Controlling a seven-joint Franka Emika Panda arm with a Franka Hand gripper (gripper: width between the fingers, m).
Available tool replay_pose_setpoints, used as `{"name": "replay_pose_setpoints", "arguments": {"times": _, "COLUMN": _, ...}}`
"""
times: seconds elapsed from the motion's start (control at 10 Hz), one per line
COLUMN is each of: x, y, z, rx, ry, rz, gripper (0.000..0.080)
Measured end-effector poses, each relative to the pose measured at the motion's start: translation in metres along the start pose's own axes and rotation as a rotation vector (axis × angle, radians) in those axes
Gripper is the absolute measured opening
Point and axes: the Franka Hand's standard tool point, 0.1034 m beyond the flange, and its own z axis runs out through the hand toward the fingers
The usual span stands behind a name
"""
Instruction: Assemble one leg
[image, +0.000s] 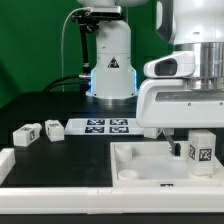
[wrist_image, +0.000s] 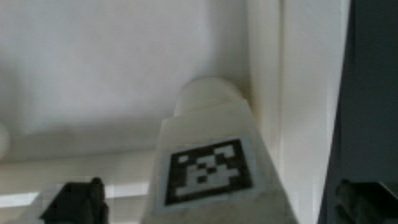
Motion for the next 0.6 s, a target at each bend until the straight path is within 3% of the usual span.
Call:
{"name": "replay_pose_setpoints", "arguments": {"times": 0.1, "x": 0.0, "y": 0.0, "z": 0.0, "rx": 0.0, "ry": 0.0, "rz": 0.013, "gripper": 0.0648}}
{"name": "replay_pose_setpoints", "arguments": {"times": 0.3, "x": 0.0, "y": 0.0001, "z": 0.0001, "rx": 0.0, "ry": 0.0, "rz": 0.013, "gripper": 0.0385}}
{"name": "replay_pose_setpoints", "arguments": {"times": 0.4, "x": 0.0, "y": 0.0001, "z": 0.0001, "rx": 0.0, "ry": 0.0, "rz": 0.013, "gripper": 0.0385}}
{"name": "replay_pose_setpoints", "arguments": {"times": 0.5, "x": -0.0001, "y": 0.0001, "z": 0.0001, "rx": 0.0, "ry": 0.0, "rz": 0.025, "gripper": 0.0271}}
{"name": "replay_pose_setpoints", "arguments": {"times": 0.6, "x": -0.0001, "y": 0.0001, "z": 0.0001, "rx": 0.0, "ry": 0.0, "rz": 0.062, "gripper": 0.0271}}
